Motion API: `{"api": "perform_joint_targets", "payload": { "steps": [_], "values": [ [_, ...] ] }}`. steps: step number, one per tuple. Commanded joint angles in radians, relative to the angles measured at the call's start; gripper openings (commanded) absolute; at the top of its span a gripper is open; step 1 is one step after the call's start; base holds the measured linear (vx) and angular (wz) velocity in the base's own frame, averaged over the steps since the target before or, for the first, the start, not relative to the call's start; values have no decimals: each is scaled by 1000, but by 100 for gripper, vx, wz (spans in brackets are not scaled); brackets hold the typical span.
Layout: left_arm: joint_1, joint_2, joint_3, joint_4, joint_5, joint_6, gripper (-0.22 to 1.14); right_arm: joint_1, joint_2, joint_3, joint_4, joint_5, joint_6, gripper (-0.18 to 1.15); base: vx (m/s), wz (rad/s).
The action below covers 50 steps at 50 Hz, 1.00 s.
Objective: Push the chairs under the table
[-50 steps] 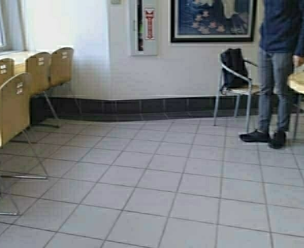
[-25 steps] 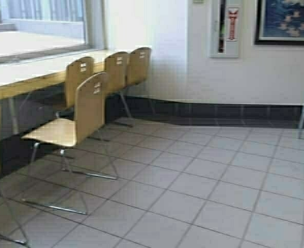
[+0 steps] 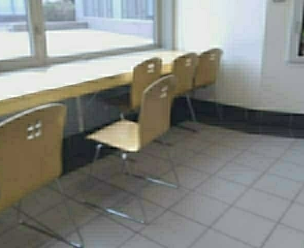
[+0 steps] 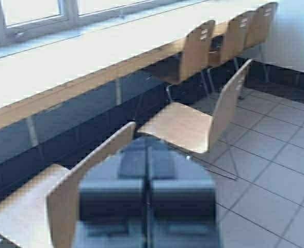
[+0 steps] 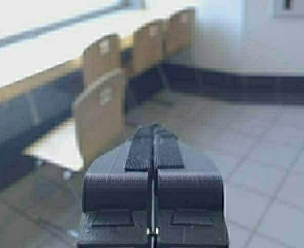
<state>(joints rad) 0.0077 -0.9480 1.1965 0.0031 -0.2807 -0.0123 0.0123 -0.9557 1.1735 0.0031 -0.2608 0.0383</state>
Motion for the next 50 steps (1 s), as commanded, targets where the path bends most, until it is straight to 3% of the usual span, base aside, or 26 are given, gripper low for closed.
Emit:
{"api": "perform_joint_targets", "payload": {
  "steps": [1,39,50],
  "values": [
    [0,2,-17,3,-8,3,3,2,2,-18,2,-8,-2,4,26,38],
    [-28,-8,5,2,2,-29,3,2,0,6,-2,-5,-3,4,25,48],
    [-86,-25,9,2,11,-26,3,69,0,18,-2,2,-6,4,17,57]
  ]
}}
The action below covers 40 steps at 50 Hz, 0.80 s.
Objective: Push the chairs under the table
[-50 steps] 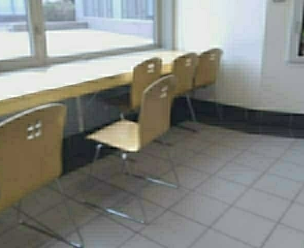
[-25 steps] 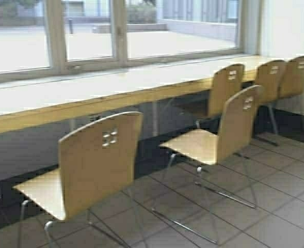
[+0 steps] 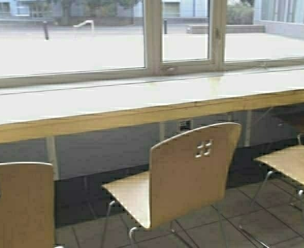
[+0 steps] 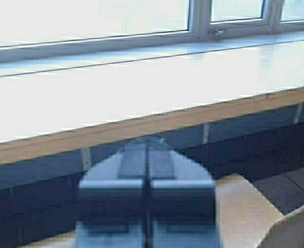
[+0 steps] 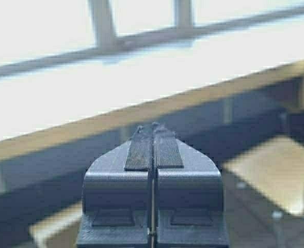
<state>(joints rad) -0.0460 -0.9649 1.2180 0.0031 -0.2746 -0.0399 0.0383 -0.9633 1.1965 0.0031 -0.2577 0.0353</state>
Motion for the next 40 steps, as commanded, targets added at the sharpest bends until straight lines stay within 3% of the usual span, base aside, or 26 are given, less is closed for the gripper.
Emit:
{"api": "perform_joint_targets", "payload": {
  "steps": [1,25,40],
  "values": [
    [-37,-9,-12,2,8,3,3,51,9,-3,-3,0,-3,4,15,63],
    [-41,-12,-12,3,12,2,3,167,83,-35,-75,32,-6,4,13,55],
    [-41,-9,-17,3,17,6,3,281,120,-97,-186,172,-8,4,12,33]
  ]
}}
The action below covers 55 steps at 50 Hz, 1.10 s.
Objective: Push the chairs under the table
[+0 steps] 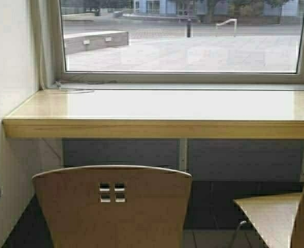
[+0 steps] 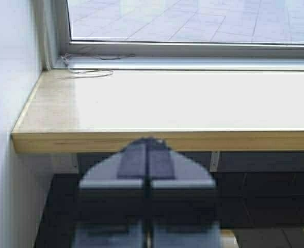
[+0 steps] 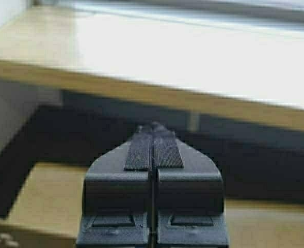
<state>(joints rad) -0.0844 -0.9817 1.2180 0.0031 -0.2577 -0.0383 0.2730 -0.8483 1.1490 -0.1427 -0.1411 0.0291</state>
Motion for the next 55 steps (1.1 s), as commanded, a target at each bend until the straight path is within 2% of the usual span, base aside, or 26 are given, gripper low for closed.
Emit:
{"api": "perform_joint_targets", "payload": {
  "steps": [1,11,27,35,42,50,55],
  "values": [
    [-3,8,-17,3,2,5,3,57,5,-55,-51,69,-3,4,14,24],
    [-35,11,-32,35,35,8,3,109,25,-72,-143,135,-5,4,15,17],
    [-58,74,-60,95,43,3,3,118,31,-71,-156,160,-5,4,18,8],
    [-115,60,-94,166,130,6,3,190,44,-75,-196,225,-8,4,23,0],
    [-298,66,-169,272,344,14,3,347,107,-101,-272,354,-12,4,22,-1],
    [-666,95,-250,342,641,34,3,581,199,-138,-359,492,-15,4,15,-5],
    [-845,201,-275,362,785,69,3,641,298,-176,-373,514,-15,4,9,-3]
  ]
}}
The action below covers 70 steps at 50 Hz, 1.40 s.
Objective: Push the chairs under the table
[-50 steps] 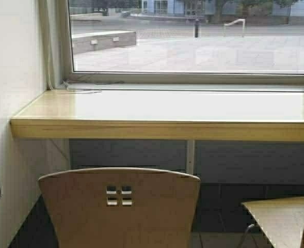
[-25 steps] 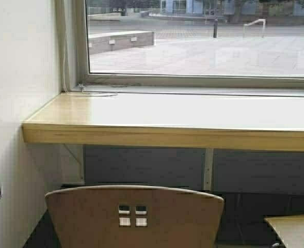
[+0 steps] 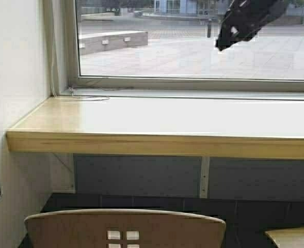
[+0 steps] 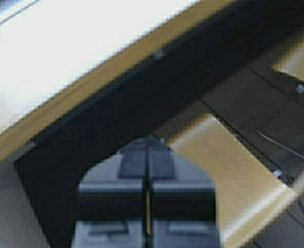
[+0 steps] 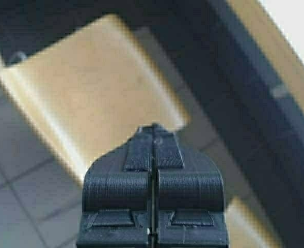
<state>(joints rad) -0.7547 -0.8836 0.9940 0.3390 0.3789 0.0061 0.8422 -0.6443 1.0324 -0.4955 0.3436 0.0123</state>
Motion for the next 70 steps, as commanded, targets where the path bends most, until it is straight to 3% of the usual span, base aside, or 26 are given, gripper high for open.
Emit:
{"api": "perform_joint_targets", "payload": {
  "steps": [1,15,23,31,37,47,52,62,66,70],
  "values": [
    [-192,133,-52,32,169,34,3,75,120,-69,-18,31,2,4,8,-2],
    [-212,566,-74,0,189,41,3,81,509,-133,26,49,34,4,5,0],
    [-153,667,-97,-270,153,-219,2,48,611,-193,407,37,123,4,2,1],
    [-112,689,23,-324,-17,-422,2,5,653,-164,660,-61,117,4,1,1],
    [-61,699,100,-436,-178,-568,3,2,678,-133,865,-167,123,4,0,0],
    [-51,778,175,-739,-549,-749,6,2,761,-84,1304,-344,114,12,0,0],
    [-51,857,183,-867,-627,-764,19,2,821,-95,1408,-380,115,36,0,0],
    [-51,1000,143,-989,-634,-784,78,2,954,-158,1605,-377,115,89,0,0],
    [-51,1048,129,-1009,-634,-785,94,2,992,-149,1683,-373,123,94,0,0],
    [-49,1100,120,-1057,-643,-808,97,2,1000,-135,1839,-388,126,94,1,0]
  ]
}}
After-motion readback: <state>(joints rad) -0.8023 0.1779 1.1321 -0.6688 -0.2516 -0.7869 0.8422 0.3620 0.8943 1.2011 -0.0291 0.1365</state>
